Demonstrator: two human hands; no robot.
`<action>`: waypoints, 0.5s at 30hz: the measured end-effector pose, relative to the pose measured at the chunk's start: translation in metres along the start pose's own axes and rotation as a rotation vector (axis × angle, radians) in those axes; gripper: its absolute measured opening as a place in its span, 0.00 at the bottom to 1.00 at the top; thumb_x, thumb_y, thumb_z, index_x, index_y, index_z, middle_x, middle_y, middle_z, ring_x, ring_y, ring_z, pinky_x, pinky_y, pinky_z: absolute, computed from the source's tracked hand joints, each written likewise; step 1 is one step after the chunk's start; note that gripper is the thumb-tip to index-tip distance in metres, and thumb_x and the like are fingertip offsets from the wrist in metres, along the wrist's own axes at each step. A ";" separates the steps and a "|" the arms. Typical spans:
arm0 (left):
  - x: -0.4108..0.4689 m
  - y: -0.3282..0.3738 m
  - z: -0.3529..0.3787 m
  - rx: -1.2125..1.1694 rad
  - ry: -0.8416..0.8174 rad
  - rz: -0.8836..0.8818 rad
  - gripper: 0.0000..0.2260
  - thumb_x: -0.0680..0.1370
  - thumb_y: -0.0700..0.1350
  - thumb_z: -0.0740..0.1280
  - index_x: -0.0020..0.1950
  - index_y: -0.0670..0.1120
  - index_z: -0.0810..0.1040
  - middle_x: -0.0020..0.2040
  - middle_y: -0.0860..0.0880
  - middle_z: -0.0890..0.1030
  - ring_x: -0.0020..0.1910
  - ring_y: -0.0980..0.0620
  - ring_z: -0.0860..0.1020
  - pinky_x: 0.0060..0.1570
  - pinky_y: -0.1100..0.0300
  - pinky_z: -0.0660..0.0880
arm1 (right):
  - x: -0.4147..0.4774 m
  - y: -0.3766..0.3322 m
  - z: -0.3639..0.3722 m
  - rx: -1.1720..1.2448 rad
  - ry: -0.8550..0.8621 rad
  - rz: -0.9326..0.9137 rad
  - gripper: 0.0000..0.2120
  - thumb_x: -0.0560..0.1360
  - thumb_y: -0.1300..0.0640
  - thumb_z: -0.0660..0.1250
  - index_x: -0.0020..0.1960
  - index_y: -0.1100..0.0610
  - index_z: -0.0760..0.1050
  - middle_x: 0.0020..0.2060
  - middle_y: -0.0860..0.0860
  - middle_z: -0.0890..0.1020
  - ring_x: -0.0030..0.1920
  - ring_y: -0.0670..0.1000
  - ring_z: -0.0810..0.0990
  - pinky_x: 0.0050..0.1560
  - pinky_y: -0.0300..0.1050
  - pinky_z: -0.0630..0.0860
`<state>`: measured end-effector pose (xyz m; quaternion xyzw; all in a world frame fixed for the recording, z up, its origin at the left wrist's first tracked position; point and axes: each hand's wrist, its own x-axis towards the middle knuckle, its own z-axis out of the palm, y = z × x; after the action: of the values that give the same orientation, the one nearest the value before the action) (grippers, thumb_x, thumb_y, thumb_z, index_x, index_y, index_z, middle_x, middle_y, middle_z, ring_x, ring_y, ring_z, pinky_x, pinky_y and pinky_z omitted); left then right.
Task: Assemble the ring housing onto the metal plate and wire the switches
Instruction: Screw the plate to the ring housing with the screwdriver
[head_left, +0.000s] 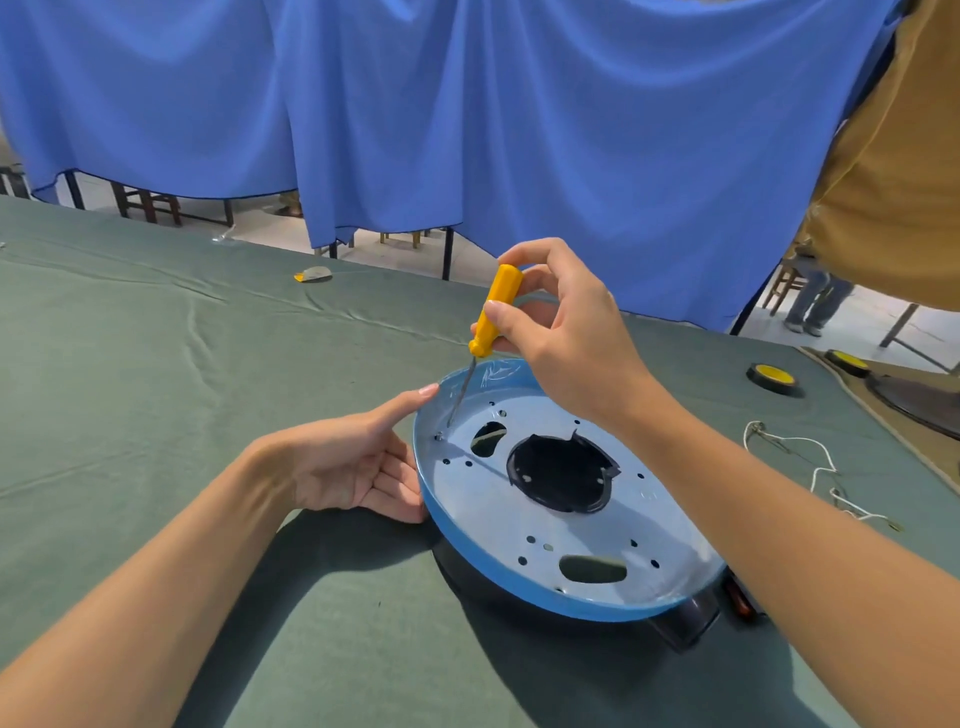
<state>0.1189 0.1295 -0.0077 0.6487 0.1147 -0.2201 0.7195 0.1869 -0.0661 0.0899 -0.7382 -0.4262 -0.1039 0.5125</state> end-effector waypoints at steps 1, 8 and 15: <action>0.000 0.000 0.000 -0.009 0.003 0.001 0.50 0.64 0.72 0.71 0.66 0.29 0.73 0.65 0.26 0.71 0.58 0.36 0.75 0.50 0.50 0.81 | 0.000 0.000 0.002 0.002 -0.007 -0.007 0.10 0.77 0.62 0.67 0.56 0.56 0.70 0.43 0.51 0.79 0.41 0.55 0.85 0.46 0.56 0.82; 0.000 0.000 0.002 -0.015 0.030 -0.006 0.49 0.64 0.70 0.69 0.67 0.29 0.72 0.65 0.26 0.71 0.57 0.36 0.75 0.47 0.51 0.81 | 0.000 0.002 0.010 -0.008 -0.033 -0.041 0.11 0.77 0.62 0.67 0.57 0.57 0.70 0.44 0.53 0.78 0.43 0.56 0.84 0.46 0.55 0.82; -0.001 0.002 0.003 -0.023 0.047 -0.013 0.48 0.65 0.70 0.69 0.67 0.30 0.72 0.63 0.26 0.73 0.56 0.36 0.76 0.46 0.51 0.82 | 0.004 -0.001 0.000 0.016 -0.165 -0.054 0.11 0.78 0.67 0.65 0.59 0.58 0.72 0.46 0.57 0.77 0.44 0.54 0.85 0.49 0.53 0.82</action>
<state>0.1186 0.1263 -0.0054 0.6445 0.1385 -0.2081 0.7225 0.1888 -0.0642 0.0928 -0.7285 -0.4874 -0.0531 0.4784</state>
